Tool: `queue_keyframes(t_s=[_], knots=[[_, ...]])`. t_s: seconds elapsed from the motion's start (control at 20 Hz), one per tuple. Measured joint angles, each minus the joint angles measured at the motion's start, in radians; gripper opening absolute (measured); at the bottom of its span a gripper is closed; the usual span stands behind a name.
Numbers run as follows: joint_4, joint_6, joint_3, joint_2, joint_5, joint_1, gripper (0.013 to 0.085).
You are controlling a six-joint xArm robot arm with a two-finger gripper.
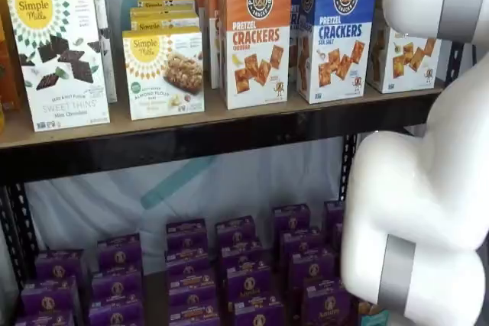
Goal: Retrieve the yellow and white box located on the top shelf, the sixth one from the left
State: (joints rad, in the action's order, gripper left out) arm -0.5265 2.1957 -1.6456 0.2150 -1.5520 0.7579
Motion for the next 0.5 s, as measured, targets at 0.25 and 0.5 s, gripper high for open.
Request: queue_keyframes(t_s=[0.25,0.5], knots=[[0.048,-0.003,-0.035,-0.038,-0.001,-0.022,0.085],[0.104,-0.02,-0.094,-0.083,-0.048,-0.044,0.085]])
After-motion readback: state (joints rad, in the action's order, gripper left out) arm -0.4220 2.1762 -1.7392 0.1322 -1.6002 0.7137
